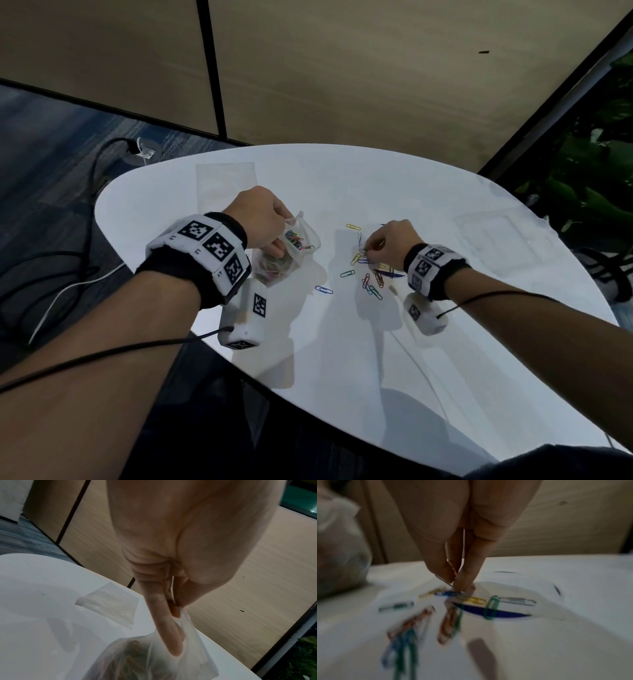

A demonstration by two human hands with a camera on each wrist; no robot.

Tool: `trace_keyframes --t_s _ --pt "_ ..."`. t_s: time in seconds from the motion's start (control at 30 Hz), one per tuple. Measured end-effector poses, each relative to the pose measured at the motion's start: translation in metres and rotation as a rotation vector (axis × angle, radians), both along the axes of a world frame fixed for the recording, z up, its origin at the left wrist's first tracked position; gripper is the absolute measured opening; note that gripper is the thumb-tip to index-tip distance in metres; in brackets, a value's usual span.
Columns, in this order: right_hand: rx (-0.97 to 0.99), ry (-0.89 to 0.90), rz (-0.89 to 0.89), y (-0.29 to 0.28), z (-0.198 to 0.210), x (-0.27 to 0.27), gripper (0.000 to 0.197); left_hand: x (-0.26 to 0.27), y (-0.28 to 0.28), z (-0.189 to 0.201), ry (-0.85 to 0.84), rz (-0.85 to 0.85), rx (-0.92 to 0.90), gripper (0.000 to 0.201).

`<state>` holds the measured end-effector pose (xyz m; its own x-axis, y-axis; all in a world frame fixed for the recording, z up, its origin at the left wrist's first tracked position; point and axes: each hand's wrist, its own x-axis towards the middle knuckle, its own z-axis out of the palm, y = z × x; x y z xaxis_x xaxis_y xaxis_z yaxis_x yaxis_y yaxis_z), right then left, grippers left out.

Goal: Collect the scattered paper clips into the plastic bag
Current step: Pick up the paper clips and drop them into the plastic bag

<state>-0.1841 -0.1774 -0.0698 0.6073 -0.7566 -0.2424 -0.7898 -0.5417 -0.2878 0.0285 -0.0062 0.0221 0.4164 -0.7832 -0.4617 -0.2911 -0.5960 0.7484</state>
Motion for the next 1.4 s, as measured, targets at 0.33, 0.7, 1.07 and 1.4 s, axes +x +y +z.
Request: trace_keyframes --t_s 0.33,0.7,1.07,1.4 --pt "0.786 -0.841 -0.23 0.042 0.069 0.05 0.008 -0.006 -0.003 0.0 -0.002 -0.007 0.003 0.028" --pt "0.283 -0.517 -0.084 0.015 0.051 0.045 0.018 -0.001 0.003 0.005 -0.007 0.022 -0.001 0.023" --pt "0.127 0.17 0.416 0.04 -0.029 0.014 0.062 0.004 0.003 0.001 0.007 0.017 0.003 0.022" --pt "-0.336 0.3 0.743 0.051 -0.036 -0.062 0.061 0.004 0.003 0.0 -0.031 0.01 0.011 0.024"
